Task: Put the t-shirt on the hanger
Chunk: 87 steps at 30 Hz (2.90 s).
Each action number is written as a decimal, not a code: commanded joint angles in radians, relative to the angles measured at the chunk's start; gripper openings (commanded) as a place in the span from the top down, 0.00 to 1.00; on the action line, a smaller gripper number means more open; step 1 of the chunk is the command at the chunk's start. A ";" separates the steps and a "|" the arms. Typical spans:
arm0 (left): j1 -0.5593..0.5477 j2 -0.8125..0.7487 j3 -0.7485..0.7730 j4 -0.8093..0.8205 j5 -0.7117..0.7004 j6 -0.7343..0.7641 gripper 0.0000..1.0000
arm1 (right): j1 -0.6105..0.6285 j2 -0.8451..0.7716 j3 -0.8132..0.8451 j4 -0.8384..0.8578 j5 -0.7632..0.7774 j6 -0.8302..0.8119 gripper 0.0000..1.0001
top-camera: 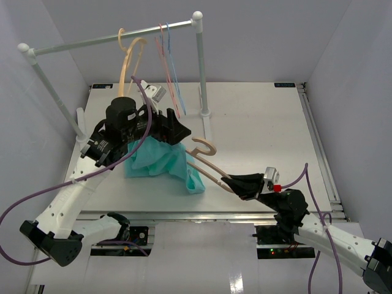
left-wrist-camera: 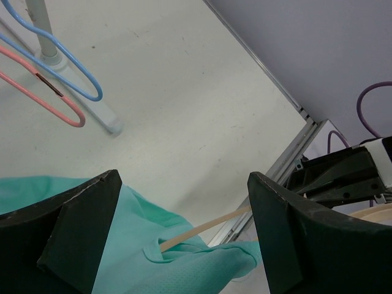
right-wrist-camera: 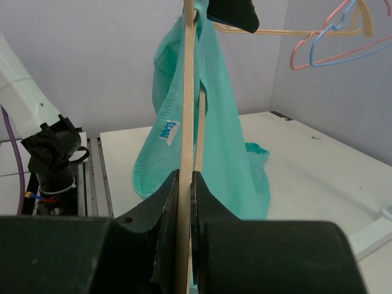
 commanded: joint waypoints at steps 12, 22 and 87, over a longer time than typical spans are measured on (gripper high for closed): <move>-0.002 -0.090 0.074 0.042 0.079 -0.035 0.07 | 0.004 0.011 -0.218 0.146 -0.026 0.017 0.92; -0.002 -0.141 0.179 -0.166 -0.007 0.197 0.10 | 0.002 0.003 -0.219 0.135 0.004 0.011 0.92; -0.165 -0.122 0.084 -0.505 0.324 0.976 0.88 | -0.005 -0.020 -0.130 0.059 -0.138 -0.002 0.92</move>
